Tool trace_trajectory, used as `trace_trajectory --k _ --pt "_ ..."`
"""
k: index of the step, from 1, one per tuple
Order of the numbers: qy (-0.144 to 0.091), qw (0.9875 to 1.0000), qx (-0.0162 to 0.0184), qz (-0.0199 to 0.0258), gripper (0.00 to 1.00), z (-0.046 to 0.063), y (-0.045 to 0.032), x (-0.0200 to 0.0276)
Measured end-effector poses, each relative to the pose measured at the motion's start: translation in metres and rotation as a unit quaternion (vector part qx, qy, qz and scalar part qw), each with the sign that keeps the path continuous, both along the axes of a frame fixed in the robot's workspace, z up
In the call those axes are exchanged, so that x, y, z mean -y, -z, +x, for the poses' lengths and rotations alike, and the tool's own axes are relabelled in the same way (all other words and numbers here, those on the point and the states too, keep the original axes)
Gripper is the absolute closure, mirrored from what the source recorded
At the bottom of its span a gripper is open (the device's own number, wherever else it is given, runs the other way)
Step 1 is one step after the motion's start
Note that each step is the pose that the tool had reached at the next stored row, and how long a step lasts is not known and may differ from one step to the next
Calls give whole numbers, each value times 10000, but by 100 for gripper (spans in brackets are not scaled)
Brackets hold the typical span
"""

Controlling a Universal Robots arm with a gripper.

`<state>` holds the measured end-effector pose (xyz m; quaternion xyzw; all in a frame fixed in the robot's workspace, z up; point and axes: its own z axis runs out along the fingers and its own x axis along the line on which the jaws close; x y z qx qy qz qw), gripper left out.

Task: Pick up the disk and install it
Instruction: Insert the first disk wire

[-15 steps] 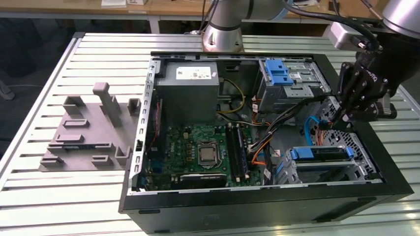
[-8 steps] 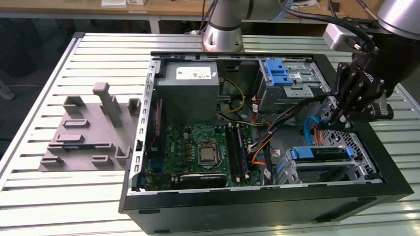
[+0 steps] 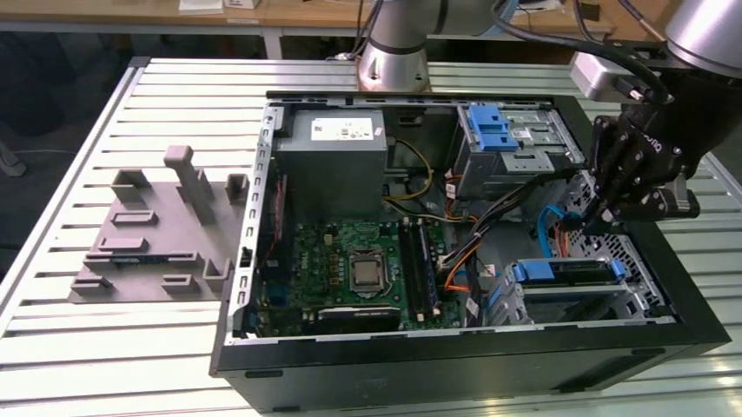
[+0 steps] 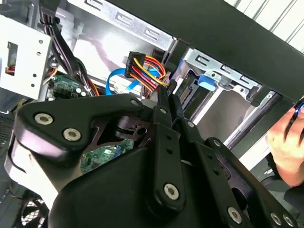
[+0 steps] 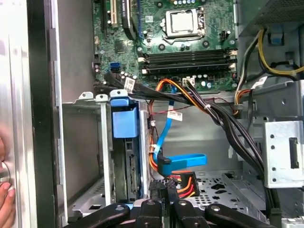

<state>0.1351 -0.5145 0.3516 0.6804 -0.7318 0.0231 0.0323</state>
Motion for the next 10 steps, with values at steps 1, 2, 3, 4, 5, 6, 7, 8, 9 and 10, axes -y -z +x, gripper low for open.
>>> trace_trajectory --k 1,2,3,4,5,6,7,8,9,10 --pt "-13 10000 3 0 84 -9 3 11" --pt "-23 10000 6 0 84 -18 5 21" --pt "-32 10000 10 0 84 -28 6 32" --pt "-39 10000 14 1 84 -37 8 47" --pt "-45 10000 18 1 84 -43 10 65" --pt "-49 10000 20 3 84 -47 12 85" --pt "-53 10000 22 4 84 -48 13 105" --pt "-55 10000 22 4 84 -48 13 123" --pt "-56 10000 22 4 84 -48 14 136" --pt "-57 10000 22 5 84 -48 15 147"
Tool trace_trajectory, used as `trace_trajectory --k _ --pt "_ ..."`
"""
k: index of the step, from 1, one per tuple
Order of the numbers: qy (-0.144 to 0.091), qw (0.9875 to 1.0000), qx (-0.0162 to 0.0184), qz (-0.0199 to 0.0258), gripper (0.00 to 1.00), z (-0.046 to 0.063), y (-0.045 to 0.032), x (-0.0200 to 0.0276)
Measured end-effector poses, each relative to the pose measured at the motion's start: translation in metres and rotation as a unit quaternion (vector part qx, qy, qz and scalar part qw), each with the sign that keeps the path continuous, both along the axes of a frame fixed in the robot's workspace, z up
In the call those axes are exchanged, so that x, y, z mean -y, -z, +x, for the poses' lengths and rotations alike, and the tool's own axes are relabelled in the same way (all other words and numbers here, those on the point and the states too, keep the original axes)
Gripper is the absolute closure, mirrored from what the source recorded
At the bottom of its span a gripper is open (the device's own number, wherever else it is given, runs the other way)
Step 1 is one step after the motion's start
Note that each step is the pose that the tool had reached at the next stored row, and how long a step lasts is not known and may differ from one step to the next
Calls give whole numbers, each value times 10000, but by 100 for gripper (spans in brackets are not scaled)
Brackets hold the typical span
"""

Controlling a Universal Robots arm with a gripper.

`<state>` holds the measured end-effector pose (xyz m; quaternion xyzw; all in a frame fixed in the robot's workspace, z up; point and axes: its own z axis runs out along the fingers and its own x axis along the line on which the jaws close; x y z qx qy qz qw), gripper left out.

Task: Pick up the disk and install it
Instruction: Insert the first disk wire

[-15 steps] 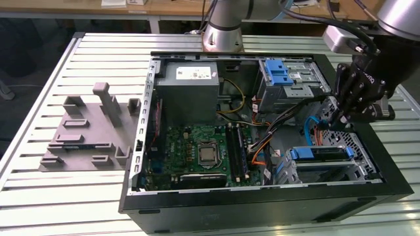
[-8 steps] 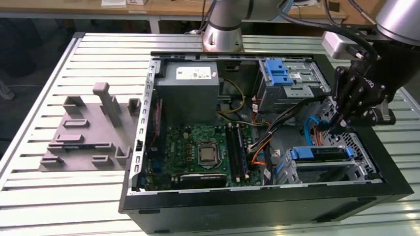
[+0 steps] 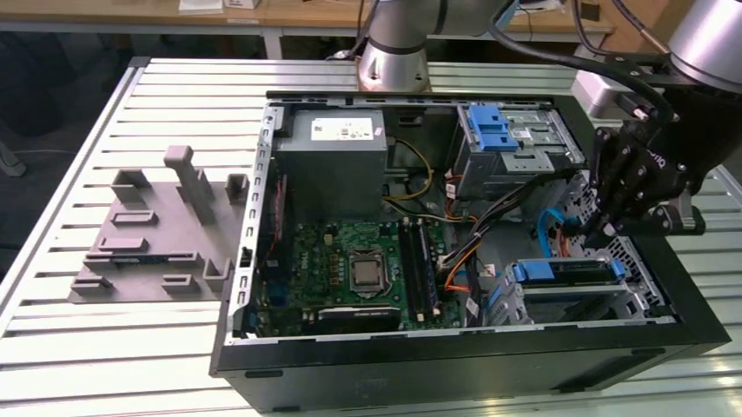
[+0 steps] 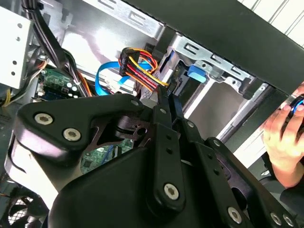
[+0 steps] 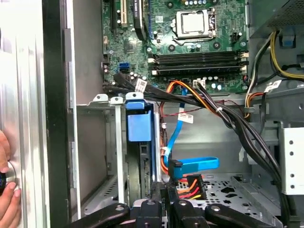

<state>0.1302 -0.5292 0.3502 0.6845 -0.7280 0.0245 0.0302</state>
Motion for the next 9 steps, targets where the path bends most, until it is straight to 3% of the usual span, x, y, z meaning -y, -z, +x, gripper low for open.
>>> trace_trajectory --k 9 --pt "-11 10000 1 0 84 -3 6 108"
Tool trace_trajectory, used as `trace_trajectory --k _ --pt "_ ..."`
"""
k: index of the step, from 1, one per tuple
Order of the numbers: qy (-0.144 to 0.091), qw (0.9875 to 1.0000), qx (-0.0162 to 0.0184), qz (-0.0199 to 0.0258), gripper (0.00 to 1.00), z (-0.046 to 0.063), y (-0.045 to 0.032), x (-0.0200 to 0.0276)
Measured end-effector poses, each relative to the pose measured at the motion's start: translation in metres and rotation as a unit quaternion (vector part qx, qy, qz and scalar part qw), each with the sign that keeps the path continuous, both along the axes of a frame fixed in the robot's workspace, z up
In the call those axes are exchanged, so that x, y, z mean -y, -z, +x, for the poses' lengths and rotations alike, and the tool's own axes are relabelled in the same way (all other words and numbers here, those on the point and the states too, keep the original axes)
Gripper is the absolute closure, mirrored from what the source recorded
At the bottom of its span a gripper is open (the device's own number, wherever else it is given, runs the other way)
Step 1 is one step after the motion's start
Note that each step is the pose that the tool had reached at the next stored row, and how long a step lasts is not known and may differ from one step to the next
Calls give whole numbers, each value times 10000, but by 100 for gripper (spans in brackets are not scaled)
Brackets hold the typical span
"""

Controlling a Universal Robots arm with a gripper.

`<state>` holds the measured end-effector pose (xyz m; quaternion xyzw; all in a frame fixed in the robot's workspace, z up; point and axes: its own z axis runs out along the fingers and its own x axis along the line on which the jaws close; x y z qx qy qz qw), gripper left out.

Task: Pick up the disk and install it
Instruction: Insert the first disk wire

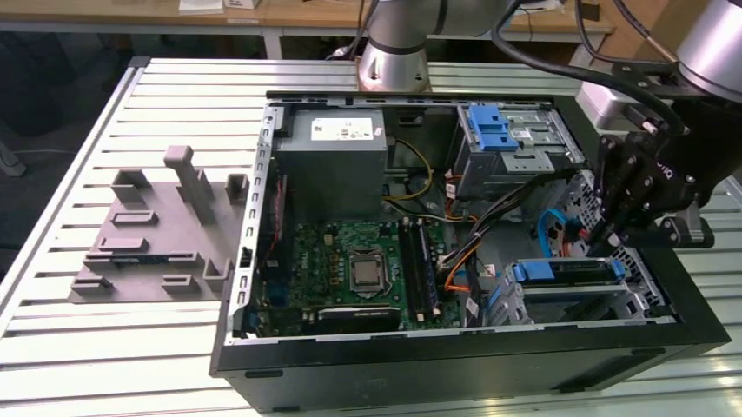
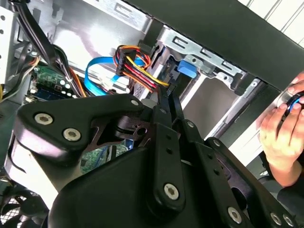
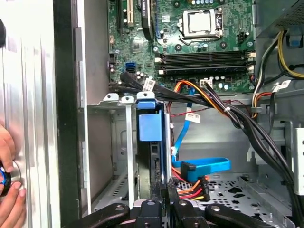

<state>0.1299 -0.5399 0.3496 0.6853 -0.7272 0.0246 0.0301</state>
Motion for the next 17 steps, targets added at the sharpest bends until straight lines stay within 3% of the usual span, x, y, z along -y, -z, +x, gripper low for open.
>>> trace_trajectory --k 3,8,13,17 --pt "-13 10000 12 38 84 -25 7 20" --pt "-30 9998 38 210 84 -46 25 41" --pt "-37 9997 47 249 84 -48 64 90" --pt "-36 9995 50 324 84 -48 83 99"
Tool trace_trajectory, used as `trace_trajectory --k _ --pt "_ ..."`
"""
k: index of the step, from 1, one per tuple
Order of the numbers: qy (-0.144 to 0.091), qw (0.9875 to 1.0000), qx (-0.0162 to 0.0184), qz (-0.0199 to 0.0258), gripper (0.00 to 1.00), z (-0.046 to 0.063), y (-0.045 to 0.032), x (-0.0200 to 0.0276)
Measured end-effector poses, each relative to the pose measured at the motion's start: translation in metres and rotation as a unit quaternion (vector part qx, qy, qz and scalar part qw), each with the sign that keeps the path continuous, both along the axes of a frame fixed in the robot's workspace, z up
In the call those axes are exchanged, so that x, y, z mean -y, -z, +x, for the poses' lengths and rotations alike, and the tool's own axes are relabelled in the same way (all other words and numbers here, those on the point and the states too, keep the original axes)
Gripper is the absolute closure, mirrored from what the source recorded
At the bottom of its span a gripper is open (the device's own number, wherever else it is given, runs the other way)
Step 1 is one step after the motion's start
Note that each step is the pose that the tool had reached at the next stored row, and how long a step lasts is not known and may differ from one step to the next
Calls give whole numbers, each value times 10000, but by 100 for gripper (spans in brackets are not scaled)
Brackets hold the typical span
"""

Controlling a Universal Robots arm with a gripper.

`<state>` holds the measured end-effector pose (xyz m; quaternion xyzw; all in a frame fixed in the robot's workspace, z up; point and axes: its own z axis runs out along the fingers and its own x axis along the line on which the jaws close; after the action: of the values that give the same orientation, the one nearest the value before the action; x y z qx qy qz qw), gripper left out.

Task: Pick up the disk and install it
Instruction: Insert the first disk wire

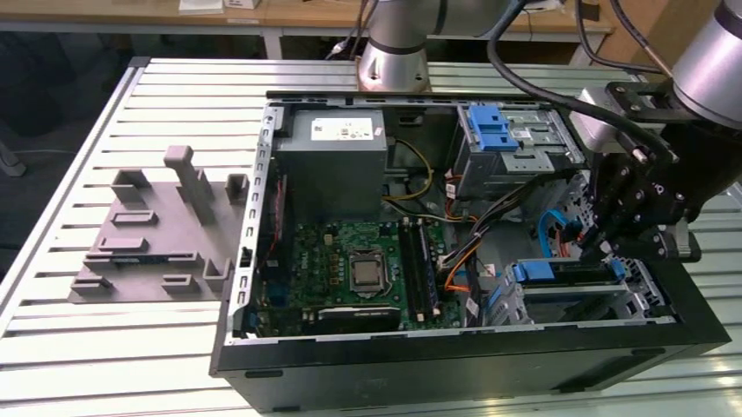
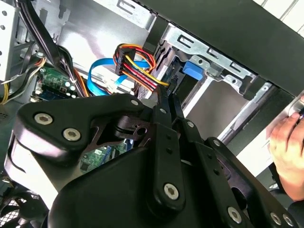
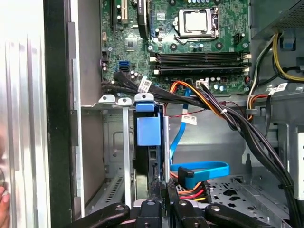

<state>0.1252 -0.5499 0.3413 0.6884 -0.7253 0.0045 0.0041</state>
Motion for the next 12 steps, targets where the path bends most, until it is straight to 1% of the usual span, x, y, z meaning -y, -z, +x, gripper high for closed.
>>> trace_trajectory --k 1,3,6,8,12 --pt "0 10000 0 23 84 0 4 3" --pt "-7 10000 0 54 84 -3 15 18" --pt "-42 10000 2 81 84 -7 30 46" --pt "-53 9999 2 90 84 -7 39 51" --pt "-66 9999 2 88 84 -7 55 52"
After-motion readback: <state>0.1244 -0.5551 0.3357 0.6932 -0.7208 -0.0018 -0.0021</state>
